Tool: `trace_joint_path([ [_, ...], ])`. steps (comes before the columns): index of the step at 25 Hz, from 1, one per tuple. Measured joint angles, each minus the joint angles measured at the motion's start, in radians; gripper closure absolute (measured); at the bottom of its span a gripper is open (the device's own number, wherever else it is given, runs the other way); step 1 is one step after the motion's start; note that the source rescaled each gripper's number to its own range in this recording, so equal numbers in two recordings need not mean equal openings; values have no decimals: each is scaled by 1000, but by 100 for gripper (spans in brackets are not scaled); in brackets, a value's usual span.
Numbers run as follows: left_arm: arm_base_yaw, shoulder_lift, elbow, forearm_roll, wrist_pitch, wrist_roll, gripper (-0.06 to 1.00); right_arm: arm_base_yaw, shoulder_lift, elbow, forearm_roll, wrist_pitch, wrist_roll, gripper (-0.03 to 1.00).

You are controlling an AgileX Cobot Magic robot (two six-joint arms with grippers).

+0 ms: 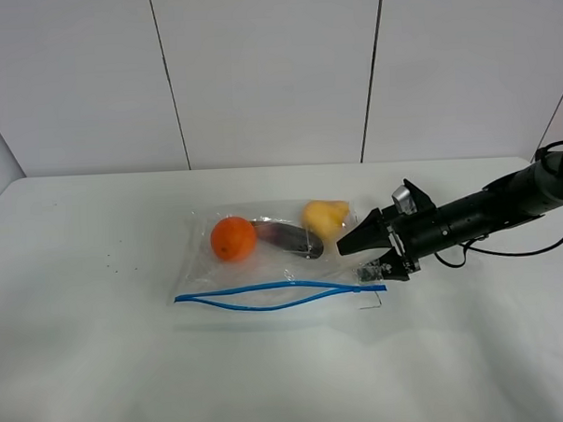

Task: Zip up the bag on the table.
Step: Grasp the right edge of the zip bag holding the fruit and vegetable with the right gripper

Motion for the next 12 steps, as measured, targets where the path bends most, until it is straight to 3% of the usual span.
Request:
trace_joint_path([
  [12, 0, 0, 0, 0, 0, 0, -6, 0, 0, 0, 4, 22, 19, -3],
])
